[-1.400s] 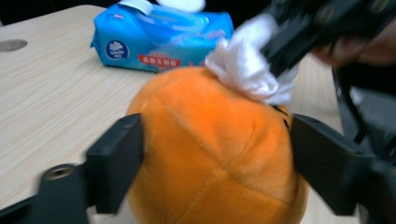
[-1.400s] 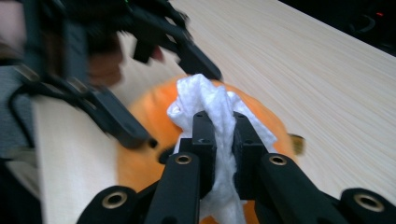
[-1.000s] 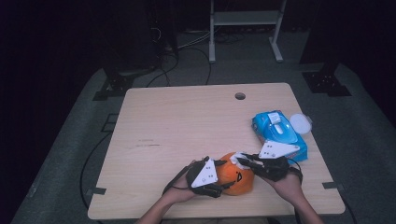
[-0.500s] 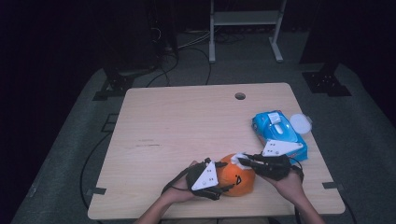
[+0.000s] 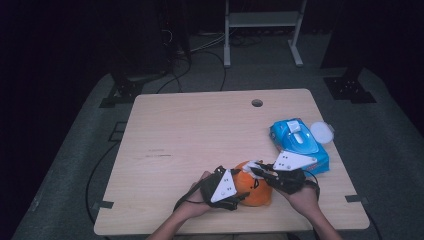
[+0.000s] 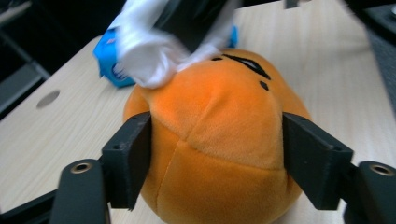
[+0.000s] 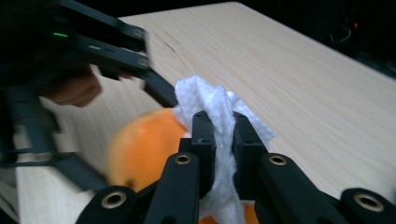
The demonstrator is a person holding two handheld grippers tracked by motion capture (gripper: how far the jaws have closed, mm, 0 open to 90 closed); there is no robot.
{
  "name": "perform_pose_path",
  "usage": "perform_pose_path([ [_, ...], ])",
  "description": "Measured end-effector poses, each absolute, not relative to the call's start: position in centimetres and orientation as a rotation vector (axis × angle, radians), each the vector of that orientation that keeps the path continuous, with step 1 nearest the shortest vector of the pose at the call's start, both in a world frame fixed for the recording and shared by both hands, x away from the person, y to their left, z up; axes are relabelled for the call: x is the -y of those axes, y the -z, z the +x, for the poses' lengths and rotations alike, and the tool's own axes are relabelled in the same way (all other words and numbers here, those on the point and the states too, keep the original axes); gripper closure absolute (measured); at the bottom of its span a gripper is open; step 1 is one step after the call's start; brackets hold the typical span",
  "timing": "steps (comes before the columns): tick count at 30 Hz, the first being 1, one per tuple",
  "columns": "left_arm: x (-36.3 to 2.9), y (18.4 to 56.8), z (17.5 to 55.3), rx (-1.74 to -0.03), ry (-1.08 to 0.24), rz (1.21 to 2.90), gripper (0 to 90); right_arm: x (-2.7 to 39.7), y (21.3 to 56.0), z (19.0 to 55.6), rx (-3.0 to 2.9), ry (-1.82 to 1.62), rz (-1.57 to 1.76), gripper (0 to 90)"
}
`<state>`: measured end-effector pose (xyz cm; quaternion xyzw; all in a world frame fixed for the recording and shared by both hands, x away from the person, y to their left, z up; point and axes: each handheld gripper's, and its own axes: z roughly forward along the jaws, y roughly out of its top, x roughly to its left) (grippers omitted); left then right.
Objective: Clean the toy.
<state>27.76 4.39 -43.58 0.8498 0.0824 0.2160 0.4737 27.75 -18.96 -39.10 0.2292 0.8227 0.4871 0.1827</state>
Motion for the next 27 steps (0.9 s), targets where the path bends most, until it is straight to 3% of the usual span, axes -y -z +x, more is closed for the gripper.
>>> perform_pose_path([
  [3,-4.9,44.1,28.5,-0.290,-0.503,2.062,28.4,18.8,39.0,27.3,-2.341,-1.356,0.621,81.5],
  [8,-5.3,44.0,28.5,-0.254,-0.453,2.044,9.8,19.7,40.2,28.7,-2.340,-1.333,0.713,81.4],
  [11,-4.9,44.3,28.3,-0.225,-0.507,2.077,19.6,19.7,39.9,28.4,-2.330,-1.355,0.715,81.4],
  [14,-4.8,44.3,28.2,-0.220,-0.519,2.081,23.8,18.3,39.9,27.7,-2.352,-1.382,0.662,81.4],
  [19,-5.2,44.4,28.6,-0.289,-0.484,2.090,24.4,17.6,40.0,27.6,-2.389,-1.343,0.597,81.3],
  [23,-5.7,44.7,29.2,-0.333,-0.413,2.059,17.0,19.2,40.6,28.2,-2.369,-1.290,0.651,81.2],
  [27,-5.4,44.5,29.0,-0.323,-0.404,2.066,22.3,18.9,40.4,27.7,-2.360,-1.277,0.634,81.1],
])
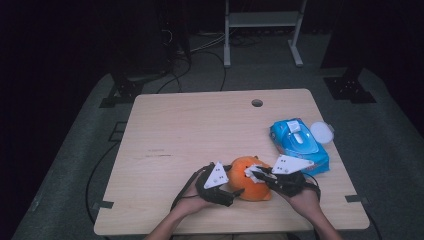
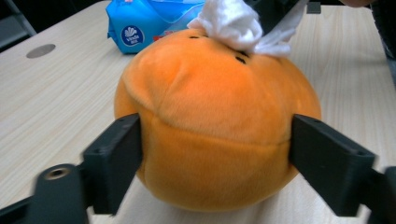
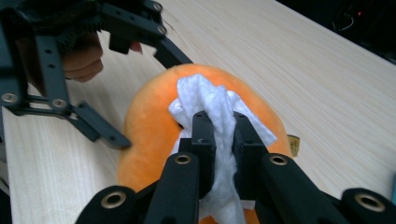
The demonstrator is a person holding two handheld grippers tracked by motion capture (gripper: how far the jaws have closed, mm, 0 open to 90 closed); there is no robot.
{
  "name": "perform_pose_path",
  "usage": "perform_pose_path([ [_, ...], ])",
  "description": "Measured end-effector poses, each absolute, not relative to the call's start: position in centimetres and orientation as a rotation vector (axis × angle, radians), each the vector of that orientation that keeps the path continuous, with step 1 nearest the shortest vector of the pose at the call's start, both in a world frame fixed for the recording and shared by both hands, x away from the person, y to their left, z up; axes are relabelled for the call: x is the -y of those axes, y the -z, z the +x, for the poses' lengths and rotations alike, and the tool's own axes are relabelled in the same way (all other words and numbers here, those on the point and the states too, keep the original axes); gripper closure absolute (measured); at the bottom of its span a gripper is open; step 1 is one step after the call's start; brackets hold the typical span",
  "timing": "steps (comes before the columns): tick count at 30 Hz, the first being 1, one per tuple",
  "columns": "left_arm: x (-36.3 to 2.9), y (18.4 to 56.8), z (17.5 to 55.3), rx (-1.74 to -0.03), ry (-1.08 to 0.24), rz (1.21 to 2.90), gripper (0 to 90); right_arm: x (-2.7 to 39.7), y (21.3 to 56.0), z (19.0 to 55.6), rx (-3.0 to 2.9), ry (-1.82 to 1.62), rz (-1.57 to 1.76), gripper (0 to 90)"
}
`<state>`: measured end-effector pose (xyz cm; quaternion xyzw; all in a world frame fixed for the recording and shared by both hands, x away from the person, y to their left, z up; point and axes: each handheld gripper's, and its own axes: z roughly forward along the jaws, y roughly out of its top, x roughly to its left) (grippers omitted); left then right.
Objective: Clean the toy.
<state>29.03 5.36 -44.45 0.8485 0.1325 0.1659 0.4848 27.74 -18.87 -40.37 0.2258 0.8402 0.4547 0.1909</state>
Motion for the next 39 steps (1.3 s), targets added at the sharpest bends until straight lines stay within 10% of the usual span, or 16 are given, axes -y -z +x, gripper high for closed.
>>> perform_pose_path([
  [14,-5.2,45.0,28.6,-0.265,-0.416,2.074,24.4,17.0,40.2,27.6,-2.365,-1.370,0.598,80.6],
  [21,-5.4,44.2,29.4,-0.289,-0.364,2.028,10.3,18.7,40.4,28.1,-2.334,-1.338,0.671,80.8],
  [26,-5.6,44.6,29.5,-0.293,-0.430,2.089,26.6,17.8,40.4,27.8,-2.370,-1.359,0.616,80.7],
  [36,-6.4,43.7,30.2,-0.337,-0.354,2.004,20.0,18.7,41.0,28.3,-2.404,-1.317,0.656,80.8],
  [39,-6.7,43.8,30.6,-0.362,-0.362,2.017,32.1,18.5,41.2,28.5,-2.412,-1.340,0.660,80.8],
])
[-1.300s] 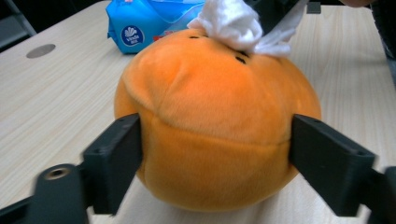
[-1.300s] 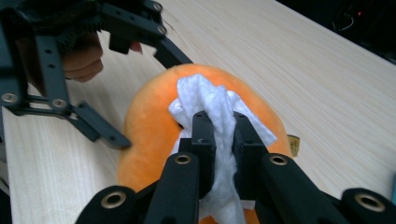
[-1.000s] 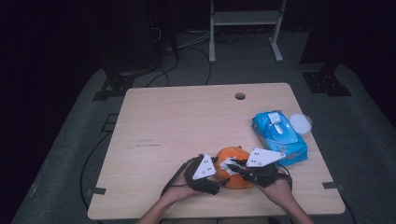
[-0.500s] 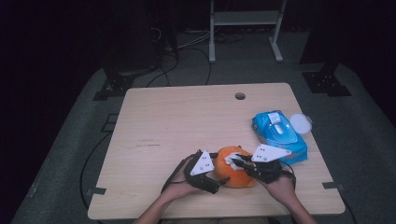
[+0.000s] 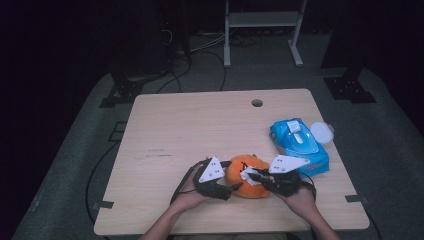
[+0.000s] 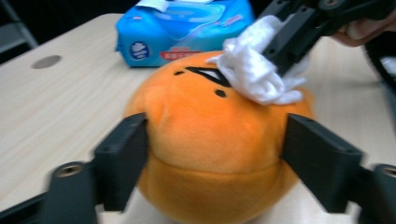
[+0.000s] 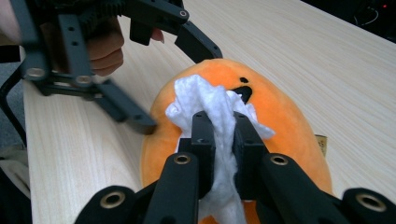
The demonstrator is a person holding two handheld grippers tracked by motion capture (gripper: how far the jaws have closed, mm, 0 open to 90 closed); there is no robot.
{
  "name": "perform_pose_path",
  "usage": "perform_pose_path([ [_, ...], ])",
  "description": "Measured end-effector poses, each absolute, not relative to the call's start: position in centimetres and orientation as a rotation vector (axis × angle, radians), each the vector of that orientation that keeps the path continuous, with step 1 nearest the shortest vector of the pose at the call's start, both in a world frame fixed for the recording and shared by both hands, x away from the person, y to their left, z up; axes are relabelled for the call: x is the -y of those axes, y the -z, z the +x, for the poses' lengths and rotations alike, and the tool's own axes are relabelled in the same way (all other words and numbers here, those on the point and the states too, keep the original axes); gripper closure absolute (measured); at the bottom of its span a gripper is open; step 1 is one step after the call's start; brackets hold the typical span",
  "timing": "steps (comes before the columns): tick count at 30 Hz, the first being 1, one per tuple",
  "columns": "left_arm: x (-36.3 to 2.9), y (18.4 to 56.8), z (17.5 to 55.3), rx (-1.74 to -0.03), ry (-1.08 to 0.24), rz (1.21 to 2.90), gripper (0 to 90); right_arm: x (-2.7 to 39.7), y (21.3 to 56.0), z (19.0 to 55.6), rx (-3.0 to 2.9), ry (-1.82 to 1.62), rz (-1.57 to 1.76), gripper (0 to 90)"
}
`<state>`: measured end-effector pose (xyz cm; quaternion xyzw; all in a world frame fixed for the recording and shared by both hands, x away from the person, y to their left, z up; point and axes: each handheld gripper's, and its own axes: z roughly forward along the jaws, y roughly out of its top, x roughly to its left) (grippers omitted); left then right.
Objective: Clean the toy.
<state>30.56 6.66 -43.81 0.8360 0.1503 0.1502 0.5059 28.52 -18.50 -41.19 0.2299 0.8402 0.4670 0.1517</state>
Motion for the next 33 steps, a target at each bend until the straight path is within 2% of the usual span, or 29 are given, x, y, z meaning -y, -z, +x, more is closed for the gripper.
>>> perform_pose_path([
  [3,-7.2,44.1,31.1,-0.410,-0.314,2.014,36.8,18.7,41.1,28.4,-2.449,-1.290,0.616,80.7],
  [8,-7.6,44.2,31.4,-0.434,-0.299,2.008,36.4,20.2,41.5,28.1,-2.467,-1.231,0.621,80.8],
  [12,-7.1,43.0,30.7,-0.364,-0.350,1.949,25.8,19.3,41.5,27.6,-2.471,-1.211,0.580,80.8],
  [13,-6.9,42.8,30.6,-0.345,-0.351,1.944,26.7,18.7,41.6,27.4,-2.487,-1.236,0.547,80.8],
  [15,-6.5,43.0,30.6,-0.349,-0.392,2.004,34.6,17.4,41.6,26.9,-2.528,-1.229,0.465,80.7],
  [18,-7.3,43.8,31.4,-0.422,-0.318,1.987,39.0,17.0,41.5,26.8,-2.535,-1.190,0.421,80.7],
  [23,-8.3,44.1,32.2,-0.500,-0.276,1.973,38.9,18.9,41.7,27.0,-2.526,-1.180,0.487,80.7],
  [30,-8.5,44.3,32.4,-0.527,-0.269,1.973,38.9,17.2,41.7,25.9,-2.571,-1.169,0.367,80.5],
  [33,-8.9,44.3,32.4,-0.521,-0.257,1.976,39.1,18.2,41.6,26.6,-2.546,-1.189,0.431,80.6],
])
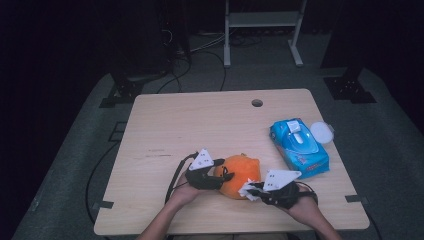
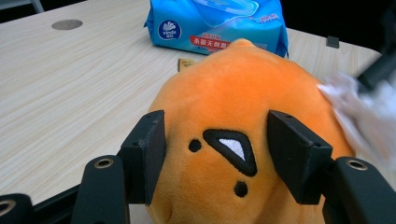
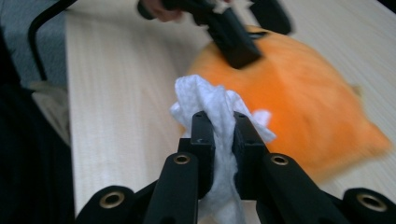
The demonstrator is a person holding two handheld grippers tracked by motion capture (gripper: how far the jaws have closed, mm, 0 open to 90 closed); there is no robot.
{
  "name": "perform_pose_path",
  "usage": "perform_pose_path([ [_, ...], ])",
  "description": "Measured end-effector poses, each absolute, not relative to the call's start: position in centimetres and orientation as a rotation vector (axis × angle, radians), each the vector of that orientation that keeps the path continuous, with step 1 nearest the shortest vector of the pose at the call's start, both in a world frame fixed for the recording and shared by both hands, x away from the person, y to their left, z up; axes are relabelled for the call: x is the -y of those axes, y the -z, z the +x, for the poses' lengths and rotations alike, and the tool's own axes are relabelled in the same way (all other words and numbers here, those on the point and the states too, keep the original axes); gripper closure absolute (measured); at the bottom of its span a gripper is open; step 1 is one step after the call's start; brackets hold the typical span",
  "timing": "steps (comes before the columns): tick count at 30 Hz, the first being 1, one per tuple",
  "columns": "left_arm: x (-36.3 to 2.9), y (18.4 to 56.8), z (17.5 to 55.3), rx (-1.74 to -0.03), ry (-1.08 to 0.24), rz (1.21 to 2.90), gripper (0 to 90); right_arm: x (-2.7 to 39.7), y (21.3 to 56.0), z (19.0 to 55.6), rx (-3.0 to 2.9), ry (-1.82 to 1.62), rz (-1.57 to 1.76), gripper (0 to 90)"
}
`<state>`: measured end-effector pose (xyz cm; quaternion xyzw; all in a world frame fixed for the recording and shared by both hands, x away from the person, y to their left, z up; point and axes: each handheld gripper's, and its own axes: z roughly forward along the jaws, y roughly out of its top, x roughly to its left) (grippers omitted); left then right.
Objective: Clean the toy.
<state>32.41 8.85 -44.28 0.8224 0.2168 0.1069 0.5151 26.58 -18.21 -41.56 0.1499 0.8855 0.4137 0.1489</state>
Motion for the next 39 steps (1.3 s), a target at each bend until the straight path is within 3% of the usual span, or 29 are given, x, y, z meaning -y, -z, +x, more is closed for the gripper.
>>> perform_pose_path([
  [9,-8.9,44.7,32.1,-0.513,-0.264,1.960,39.2,21.0,41.8,28.3,-2.441,-1.219,0.661,80.6],
  [20,-8.0,44.6,30.4,-0.392,-0.293,2.013,37.9,20.9,41.6,29.2,-2.370,-1.318,0.789,80.5],
  [23,-8.1,44.3,30.3,-0.397,-0.215,2.013,35.4,21.1,42.1,29.5,-2.378,-1.343,0.824,80.3],
  [26,-7.8,43.0,30.8,-0.452,-0.160,1.950,26.8,20.8,42.6,28.9,-2.384,-1.332,0.789,80.4],
  [28,-7.3,42.8,30.8,-0.441,-0.208,1.934,28.0,20.6,42.6,28.6,-2.392,-1.330,0.750,80.4],
  [30,-6.9,43.6,30.8,-0.427,-0.282,1.976,34.8,20.5,42.5,28.4,-2.400,-1.323,0.729,80.3],
  [32,-7.1,44.4,30.9,-0.440,-0.268,1.974,39.1,20.5,42.5,28.4,-2.419,-1.301,0.706,80.3],
  [39,-7.8,44.3,30.7,-0.452,-0.263,1.984,40.4,21.8,42.7,28.5,-2.517,-1.314,0.739,80.4],
])
